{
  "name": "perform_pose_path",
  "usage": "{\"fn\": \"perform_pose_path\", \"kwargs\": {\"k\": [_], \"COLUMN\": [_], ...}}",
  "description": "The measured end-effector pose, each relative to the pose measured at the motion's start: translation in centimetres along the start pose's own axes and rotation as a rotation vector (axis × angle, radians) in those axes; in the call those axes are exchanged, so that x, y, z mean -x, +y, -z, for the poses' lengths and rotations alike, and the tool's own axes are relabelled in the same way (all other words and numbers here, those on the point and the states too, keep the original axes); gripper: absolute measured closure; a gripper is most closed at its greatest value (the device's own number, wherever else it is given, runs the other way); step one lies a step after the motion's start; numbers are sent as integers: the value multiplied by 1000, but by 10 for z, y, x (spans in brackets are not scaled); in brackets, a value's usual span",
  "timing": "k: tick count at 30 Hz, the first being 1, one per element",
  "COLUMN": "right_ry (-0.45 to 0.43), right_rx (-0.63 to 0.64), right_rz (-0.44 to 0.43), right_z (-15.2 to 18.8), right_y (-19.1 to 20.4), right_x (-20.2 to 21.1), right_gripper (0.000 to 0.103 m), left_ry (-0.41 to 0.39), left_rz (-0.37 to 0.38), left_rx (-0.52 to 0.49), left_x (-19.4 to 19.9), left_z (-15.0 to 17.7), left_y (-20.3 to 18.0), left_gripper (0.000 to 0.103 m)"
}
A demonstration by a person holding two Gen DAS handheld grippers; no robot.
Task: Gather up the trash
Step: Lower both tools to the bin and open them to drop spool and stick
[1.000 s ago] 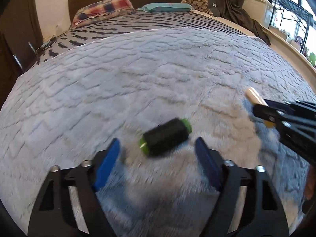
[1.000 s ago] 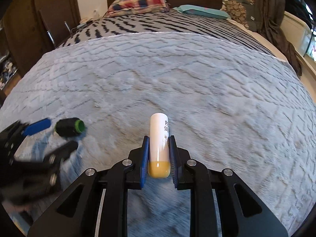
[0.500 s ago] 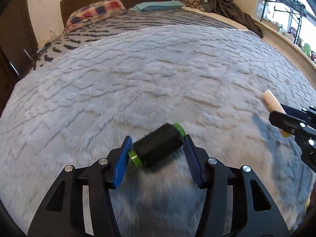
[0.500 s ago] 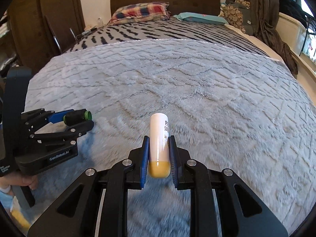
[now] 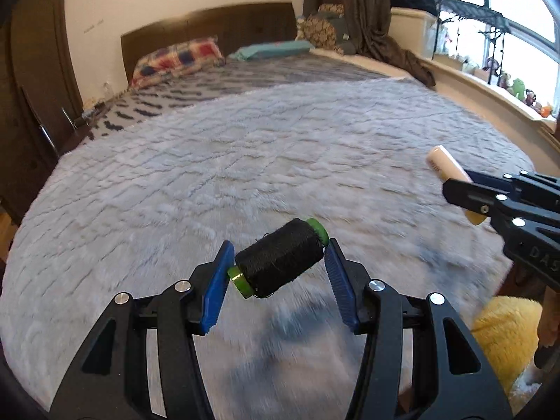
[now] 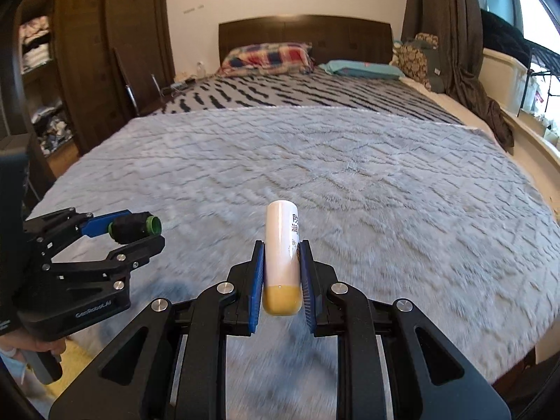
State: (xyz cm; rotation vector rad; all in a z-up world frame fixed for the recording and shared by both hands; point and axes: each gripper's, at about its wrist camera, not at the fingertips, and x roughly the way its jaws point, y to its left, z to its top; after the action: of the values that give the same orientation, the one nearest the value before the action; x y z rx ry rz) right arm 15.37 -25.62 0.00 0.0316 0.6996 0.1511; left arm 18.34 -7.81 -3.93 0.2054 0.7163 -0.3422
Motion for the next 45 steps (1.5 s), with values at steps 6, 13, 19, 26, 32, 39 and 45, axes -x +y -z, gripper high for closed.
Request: {"fn": "perform_pose_path", "kwargs": {"k": [6,13,19,26,32,39,45], "right_ry": [-36,29,139,239,362,486,535], "right_rx": [-11,-46,-43,-34,-48,-70,-80], "right_rz": [-19,-26,-44,-58,-81,-100,-106], "right_z": [46,107,150,186,214,246,253], "right_y": [12,16,22,34,35,36,36], "right_x": [43,51,37,17,-17,-50,-65], "right_gripper": [82,82,82,82,82,82,82], "left_ry": [-56,-21,116,242,348,459,529], "left_rz": [17,12,47,76,106,146,164], "left_rx": [25,51,92,110,116,139,157], "left_x": [50,66,48,21,-10,-42,-65], "left_z": [48,116,177,216,240,263,274], "left_y": [-18,-35,-45,-53,-59,-62,-61], "left_gripper": [52,52,52,52,52,52,52]}}
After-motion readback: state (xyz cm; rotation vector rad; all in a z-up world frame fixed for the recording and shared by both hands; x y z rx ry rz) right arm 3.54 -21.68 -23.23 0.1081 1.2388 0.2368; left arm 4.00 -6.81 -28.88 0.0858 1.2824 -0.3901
